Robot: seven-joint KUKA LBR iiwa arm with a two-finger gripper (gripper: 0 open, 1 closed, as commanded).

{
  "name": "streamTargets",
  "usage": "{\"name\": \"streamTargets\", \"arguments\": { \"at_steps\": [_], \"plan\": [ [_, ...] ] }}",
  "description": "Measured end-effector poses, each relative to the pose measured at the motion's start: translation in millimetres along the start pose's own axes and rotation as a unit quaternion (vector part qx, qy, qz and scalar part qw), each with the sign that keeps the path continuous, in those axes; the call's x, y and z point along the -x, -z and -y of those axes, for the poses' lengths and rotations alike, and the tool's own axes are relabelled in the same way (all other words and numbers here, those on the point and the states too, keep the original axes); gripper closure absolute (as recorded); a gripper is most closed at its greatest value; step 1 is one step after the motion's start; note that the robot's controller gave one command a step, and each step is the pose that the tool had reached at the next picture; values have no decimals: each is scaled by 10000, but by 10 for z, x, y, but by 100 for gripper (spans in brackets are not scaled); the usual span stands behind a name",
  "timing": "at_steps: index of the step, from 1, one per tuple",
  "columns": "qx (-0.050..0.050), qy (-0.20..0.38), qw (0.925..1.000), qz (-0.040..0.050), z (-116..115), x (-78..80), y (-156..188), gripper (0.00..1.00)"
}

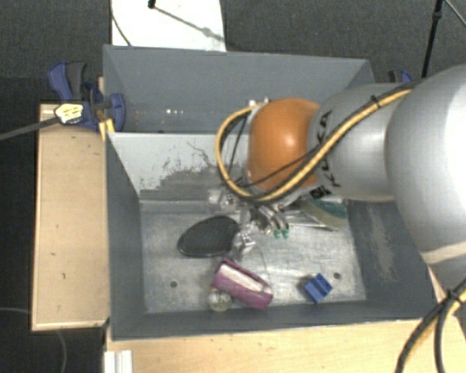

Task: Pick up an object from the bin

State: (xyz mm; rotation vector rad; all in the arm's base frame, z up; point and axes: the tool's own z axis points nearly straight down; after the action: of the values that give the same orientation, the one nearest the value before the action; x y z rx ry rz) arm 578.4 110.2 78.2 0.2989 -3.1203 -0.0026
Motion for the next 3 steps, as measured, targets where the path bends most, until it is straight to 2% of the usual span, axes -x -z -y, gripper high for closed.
{"name": "streamTargets", "arguments": {
  "at_steps": [1, 2, 3],
  "plan": [
    [-9, -523, 9986, 63, -311, -100, -37, 0],
    [-1, -259, 9996, 79, -722, -77, 7, 0],
    [-2, 70, 10000, 57, -1109, -259, -75, 0]
  ]
}}
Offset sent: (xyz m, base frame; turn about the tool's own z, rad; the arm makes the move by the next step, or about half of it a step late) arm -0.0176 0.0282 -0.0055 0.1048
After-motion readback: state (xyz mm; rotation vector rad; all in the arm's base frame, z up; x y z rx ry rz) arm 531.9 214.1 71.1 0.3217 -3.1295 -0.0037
